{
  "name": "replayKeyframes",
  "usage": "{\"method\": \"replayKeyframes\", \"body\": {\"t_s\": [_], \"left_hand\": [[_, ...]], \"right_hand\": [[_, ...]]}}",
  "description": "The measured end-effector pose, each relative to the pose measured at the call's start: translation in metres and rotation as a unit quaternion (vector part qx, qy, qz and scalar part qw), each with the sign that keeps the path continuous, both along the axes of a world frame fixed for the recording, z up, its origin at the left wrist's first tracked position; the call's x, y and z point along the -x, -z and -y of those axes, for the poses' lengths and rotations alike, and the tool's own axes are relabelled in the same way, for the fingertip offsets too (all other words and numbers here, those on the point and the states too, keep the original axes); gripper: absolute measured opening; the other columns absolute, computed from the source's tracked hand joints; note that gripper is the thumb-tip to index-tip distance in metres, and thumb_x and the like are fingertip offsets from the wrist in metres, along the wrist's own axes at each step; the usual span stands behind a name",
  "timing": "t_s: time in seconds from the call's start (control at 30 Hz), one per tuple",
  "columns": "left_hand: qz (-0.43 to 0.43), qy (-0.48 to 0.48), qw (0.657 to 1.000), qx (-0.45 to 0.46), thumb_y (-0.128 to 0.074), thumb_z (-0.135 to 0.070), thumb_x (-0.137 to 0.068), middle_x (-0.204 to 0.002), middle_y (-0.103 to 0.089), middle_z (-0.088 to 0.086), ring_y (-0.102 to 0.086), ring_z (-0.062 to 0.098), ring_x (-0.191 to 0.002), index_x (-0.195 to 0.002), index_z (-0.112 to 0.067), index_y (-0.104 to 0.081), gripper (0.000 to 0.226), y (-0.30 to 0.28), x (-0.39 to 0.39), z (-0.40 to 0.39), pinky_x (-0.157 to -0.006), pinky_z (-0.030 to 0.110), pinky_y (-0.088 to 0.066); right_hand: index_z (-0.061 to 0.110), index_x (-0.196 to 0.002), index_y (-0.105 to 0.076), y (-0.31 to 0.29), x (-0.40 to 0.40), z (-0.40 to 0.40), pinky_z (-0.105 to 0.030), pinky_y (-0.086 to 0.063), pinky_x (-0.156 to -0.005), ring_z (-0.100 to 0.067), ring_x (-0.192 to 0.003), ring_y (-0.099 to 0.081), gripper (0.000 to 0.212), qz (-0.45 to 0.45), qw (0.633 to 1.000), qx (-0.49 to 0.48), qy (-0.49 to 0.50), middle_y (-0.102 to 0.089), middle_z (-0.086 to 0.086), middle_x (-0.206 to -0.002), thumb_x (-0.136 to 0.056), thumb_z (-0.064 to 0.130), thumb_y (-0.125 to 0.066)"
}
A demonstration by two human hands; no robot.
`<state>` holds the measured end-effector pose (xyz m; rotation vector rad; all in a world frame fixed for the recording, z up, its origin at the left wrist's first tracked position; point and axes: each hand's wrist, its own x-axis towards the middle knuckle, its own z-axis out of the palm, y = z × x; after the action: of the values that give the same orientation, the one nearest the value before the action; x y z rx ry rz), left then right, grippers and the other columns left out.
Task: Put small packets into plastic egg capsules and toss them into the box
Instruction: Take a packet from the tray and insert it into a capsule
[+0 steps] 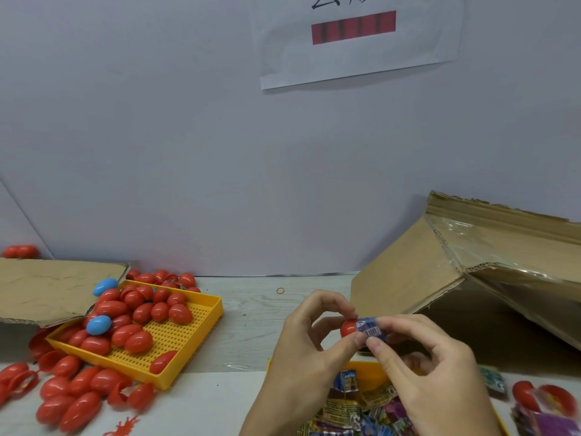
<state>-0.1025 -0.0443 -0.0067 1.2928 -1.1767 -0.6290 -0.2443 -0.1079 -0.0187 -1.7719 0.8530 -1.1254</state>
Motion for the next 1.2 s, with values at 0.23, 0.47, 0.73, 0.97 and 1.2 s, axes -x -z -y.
{"method": "replayKeyframes", "body": {"t_s": [0.23, 0.47, 0.73, 0.97, 1.2], "left_hand": [[-0.020, 0.003, 1.000, -0.005, -0.073, -0.006, -0.086, -0.101, -0.064, -0.005, -0.068, 0.015, -0.096, -0.091, -0.028, -0.064, 0.025, 0.0002, 0.0015, 0.0005, -0.086, 0.041, -0.059], [-0.022, 0.020, 1.000, -0.001, -0.070, -0.004, -0.087, -0.104, -0.068, -0.009, -0.065, 0.012, -0.105, -0.095, -0.031, -0.066, 0.028, -0.0007, 0.0039, 0.0009, -0.079, 0.030, -0.059], [0.002, 0.024, 1.000, -0.015, -0.072, -0.011, -0.088, -0.103, -0.069, -0.009, -0.066, 0.011, -0.103, -0.095, -0.031, -0.069, 0.022, -0.0009, 0.0072, 0.0021, -0.084, 0.040, -0.060], [0.011, 0.006, 1.000, -0.024, -0.071, -0.014, -0.088, -0.100, -0.072, -0.011, -0.066, 0.007, -0.101, -0.094, -0.032, -0.071, 0.018, -0.0009, 0.0079, 0.0033, -0.086, 0.038, -0.059], [-0.024, 0.019, 0.999, -0.036, -0.080, -0.035, -0.070, -0.101, -0.071, -0.005, -0.071, 0.018, -0.095, -0.087, -0.034, -0.067, 0.021, 0.0017, 0.0093, 0.0047, -0.077, 0.032, -0.059]], "right_hand": [[0.037, -0.090, -0.069, 0.0008, -0.0020, -0.0030, -0.012, -0.045, -0.052, -0.003, -0.085, -0.059, 0.041, -0.064, 0.990, 0.123, 0.033, -0.065, 0.019, -0.090, -0.061, 0.015, -0.089], [0.018, -0.093, -0.072, -0.0019, -0.0031, -0.0053, -0.002, -0.042, -0.055, -0.009, -0.078, -0.061, 0.051, -0.138, 0.964, 0.217, 0.069, -0.065, 0.006, -0.089, -0.048, 0.019, -0.095], [0.010, -0.089, -0.072, -0.0015, -0.0040, -0.0062, -0.019, -0.049, -0.056, -0.018, -0.075, -0.062, 0.053, -0.166, 0.954, 0.232, 0.095, -0.066, -0.001, -0.085, -0.043, 0.014, -0.096], [0.011, -0.091, -0.073, -0.0012, -0.0044, -0.0054, -0.016, -0.047, -0.058, -0.017, -0.075, -0.063, 0.053, -0.158, 0.958, 0.227, 0.076, -0.067, 0.000, -0.087, -0.043, 0.011, -0.095], [0.014, -0.091, -0.073, 0.0001, -0.0033, -0.0046, -0.011, -0.043, -0.058, -0.015, -0.076, -0.062, 0.052, -0.146, 0.961, 0.227, 0.061, -0.066, 0.003, -0.089, -0.044, 0.011, -0.094]]}}
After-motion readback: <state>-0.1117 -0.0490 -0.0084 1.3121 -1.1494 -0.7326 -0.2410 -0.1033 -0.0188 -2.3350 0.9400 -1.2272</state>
